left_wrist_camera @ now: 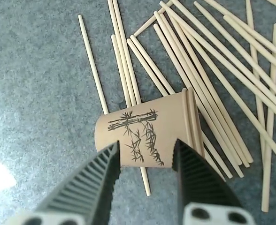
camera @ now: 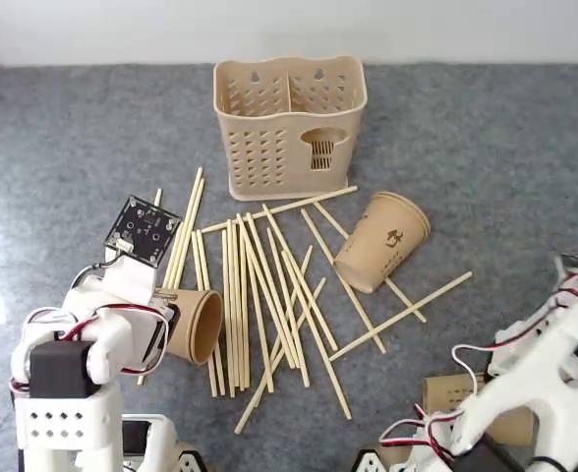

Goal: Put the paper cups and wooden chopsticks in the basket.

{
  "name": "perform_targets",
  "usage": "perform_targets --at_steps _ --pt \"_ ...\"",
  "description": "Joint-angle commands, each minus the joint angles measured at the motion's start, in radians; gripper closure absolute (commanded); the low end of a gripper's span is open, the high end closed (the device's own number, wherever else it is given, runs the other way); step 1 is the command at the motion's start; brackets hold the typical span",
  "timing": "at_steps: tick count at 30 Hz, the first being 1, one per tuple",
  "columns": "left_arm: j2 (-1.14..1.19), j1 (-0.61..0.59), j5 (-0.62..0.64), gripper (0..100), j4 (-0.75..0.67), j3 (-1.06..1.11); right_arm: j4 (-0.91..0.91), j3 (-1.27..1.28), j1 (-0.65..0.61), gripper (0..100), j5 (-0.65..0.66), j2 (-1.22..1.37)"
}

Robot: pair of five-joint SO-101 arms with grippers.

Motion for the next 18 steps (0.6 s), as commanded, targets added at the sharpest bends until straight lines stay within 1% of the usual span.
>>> perform_targets --at_steps 1,3,4,6,10,14,18 --pt "-0.005 0.0 0.011 82 -0.002 -0.01 -0.018 0.035 -0.048 90.3 0.043 0.008" --pt "-0.005 0.0 0.011 84 -0.002 -0.008 -0.031 0.034 -0.056 98.5 0.048 0.008" --pt "-0.005 0.0 0.011 85 -0.002 -0.007 -0.042 0.034 -0.062 99.5 0.048 0.008" --pt "-0.005 0.0 0.009 86 -0.002 -0.008 -0.065 0.034 -0.076 98.0 0.048 0.005" --pt "-0.005 0.0 0.009 86 -0.002 -0.012 -0.093 0.034 -0.125 98.9 0.048 -0.065" --pt "0.002 0.002 0.006 86 -0.002 -0.038 -0.088 0.034 -0.182 98.9 0.048 -0.216" --pt "0.008 0.008 -0.014 86 0.002 -0.134 -0.081 0.034 -0.234 98.9 0.044 -0.4"
